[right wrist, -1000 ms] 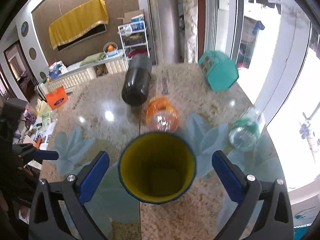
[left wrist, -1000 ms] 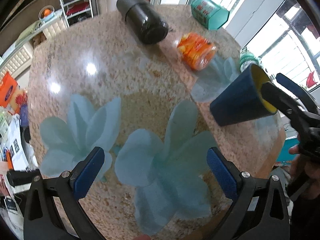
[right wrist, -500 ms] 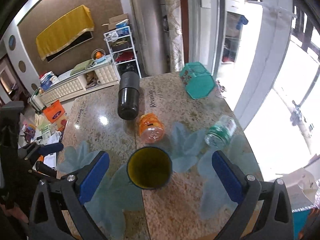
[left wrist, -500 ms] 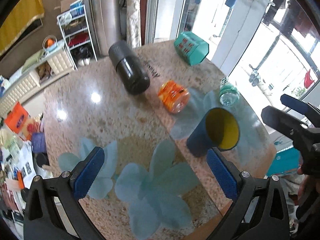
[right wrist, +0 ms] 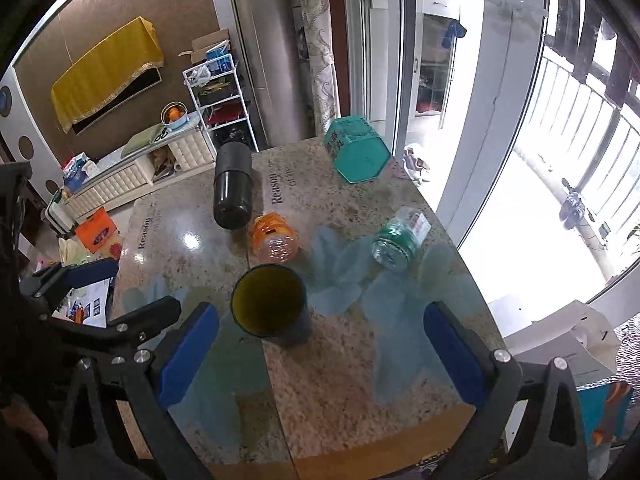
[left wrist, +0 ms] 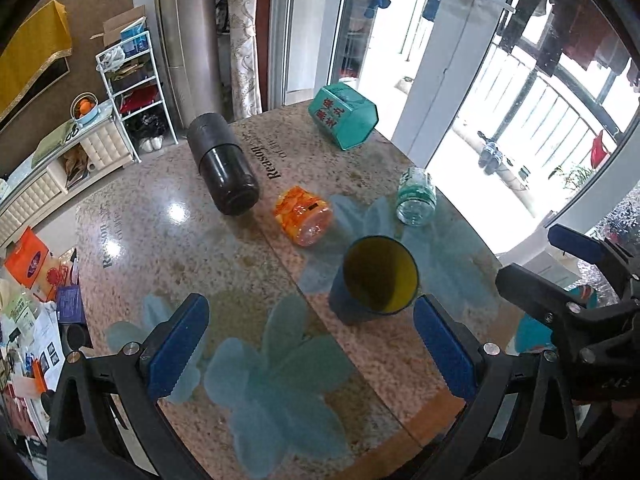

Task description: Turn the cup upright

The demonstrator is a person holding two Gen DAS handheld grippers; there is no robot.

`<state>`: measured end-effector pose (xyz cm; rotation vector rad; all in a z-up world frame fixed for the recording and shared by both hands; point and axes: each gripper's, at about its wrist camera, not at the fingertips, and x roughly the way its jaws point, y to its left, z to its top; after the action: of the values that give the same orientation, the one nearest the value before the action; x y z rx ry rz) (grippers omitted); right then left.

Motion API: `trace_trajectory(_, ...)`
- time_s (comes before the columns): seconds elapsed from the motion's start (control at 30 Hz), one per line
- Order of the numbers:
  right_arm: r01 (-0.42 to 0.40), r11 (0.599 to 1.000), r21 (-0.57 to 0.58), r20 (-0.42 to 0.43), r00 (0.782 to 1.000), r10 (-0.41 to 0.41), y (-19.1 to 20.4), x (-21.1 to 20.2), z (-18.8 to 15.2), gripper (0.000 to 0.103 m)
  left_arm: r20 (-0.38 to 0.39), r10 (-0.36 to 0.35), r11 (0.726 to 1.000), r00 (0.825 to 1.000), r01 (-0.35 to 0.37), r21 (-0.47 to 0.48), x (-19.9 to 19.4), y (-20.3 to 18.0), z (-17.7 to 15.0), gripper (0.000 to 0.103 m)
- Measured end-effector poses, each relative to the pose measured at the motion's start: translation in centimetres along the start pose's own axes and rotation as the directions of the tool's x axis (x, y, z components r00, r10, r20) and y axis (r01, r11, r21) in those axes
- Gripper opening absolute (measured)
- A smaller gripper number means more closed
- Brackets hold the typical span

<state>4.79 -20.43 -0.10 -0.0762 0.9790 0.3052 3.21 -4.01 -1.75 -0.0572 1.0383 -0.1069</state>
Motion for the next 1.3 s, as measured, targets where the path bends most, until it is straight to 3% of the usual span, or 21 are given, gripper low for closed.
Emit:
trace_trajectory(0.33, 0.04, 0.999, -0.015, 0.055, 0.998, -0.039, 0.07, -0.89, -0.16, 0.103, 0.01, 0.004, 1.0, 1.0, -0.004, 0.013, -0.49, -0.14, 0.09, 0.103)
trace_trajectory(1.3, 0.026, 1.0, -0.001, 0.024, 0.999, -0.026, 0.0, -0.29, -0.51, 0.103, -0.006, -0.002, 1.0, 1.0, 0.002, 0.016, 0.17, 0.48, -0.67, 0.103)
